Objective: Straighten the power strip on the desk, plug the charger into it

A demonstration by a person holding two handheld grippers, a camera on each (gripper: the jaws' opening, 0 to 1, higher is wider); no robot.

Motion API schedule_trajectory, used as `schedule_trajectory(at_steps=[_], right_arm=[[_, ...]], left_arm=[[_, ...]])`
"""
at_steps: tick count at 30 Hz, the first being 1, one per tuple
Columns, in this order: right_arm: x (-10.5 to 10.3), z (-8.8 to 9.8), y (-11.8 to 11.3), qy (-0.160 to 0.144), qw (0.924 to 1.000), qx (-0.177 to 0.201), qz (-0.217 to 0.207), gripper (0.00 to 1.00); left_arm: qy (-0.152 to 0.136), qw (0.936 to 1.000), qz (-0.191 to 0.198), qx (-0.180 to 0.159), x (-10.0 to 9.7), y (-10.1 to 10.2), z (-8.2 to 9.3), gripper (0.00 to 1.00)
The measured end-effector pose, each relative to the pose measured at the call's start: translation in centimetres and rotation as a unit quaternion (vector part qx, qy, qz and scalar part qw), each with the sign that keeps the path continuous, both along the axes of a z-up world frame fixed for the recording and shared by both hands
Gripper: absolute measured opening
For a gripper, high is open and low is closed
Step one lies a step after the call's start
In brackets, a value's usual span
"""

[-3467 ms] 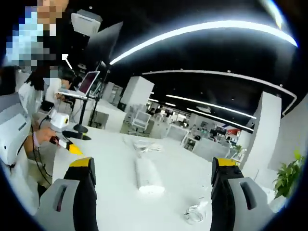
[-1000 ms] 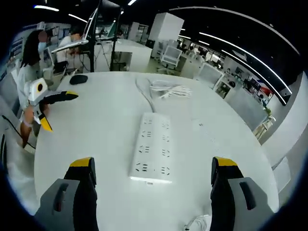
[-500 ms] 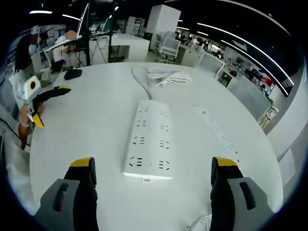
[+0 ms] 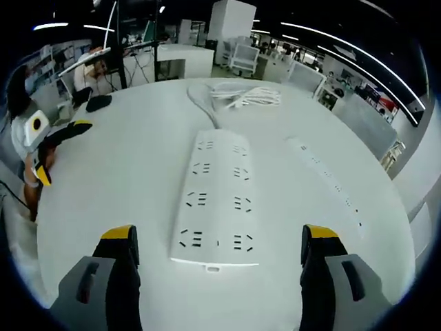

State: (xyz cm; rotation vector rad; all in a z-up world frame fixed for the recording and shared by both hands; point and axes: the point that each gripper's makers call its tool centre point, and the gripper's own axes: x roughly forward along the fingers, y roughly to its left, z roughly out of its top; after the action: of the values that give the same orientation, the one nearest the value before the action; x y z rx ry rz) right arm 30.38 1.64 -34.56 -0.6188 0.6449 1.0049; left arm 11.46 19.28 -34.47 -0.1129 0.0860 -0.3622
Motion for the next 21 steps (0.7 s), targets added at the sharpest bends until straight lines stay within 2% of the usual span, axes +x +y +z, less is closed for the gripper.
schedule_trajectory(at_steps=[14,21], right_arm=[[0.2,-2.7,0.8,0.035,0.9993,-0.004,-0.007,0.94],[0.3,-2.9,0.7,0.043,0.9990,-0.003,-0.006,0.93]], left_arm=[[0.002,1.0000,0.002,0.000,0.2,0.1,0.0,0.96],[0.002,1.0000,0.002,0.001,0.3,0.0,0.0,0.96]])
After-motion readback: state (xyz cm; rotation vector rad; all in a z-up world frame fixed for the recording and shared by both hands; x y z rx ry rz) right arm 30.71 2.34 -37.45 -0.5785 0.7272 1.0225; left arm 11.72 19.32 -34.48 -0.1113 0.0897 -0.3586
